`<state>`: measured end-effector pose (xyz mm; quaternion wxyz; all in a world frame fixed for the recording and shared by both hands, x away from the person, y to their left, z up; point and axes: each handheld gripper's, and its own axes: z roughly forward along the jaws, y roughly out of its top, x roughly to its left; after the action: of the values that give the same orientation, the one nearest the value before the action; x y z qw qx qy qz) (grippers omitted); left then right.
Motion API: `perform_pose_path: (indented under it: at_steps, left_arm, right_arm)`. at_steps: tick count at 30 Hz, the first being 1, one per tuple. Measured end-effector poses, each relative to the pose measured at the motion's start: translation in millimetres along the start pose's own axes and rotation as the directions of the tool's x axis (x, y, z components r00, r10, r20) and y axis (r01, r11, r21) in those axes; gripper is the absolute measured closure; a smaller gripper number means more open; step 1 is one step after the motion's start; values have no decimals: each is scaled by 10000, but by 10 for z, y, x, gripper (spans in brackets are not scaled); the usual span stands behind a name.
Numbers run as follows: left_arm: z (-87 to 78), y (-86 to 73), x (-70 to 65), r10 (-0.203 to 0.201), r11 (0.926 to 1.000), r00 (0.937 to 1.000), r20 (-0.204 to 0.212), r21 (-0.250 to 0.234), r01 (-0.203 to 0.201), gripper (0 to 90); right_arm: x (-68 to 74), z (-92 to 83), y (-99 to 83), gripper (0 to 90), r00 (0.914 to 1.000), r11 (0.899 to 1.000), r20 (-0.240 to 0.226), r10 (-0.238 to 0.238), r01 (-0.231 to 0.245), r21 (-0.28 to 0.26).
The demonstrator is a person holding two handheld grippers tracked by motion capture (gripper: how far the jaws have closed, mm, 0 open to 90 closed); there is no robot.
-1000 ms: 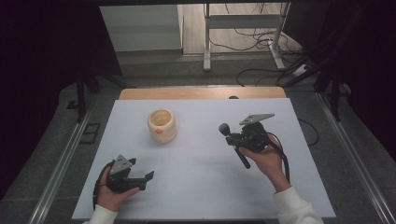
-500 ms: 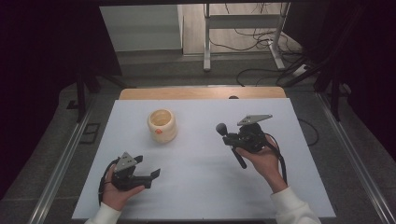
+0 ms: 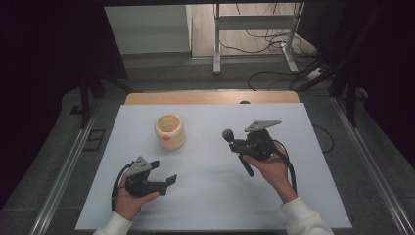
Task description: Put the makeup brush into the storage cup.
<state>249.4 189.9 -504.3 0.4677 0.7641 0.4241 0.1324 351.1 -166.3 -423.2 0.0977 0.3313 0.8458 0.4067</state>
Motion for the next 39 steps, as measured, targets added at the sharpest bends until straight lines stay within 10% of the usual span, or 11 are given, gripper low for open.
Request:
perform_pose_path:
  at_steps: [39]
  left_arm:
    - [466,422,-378,175,9998,9915,1288,-89,-165,135]
  right_arm:
    - [125,85,85,709,9995,9982,-292,-93,76,-592]
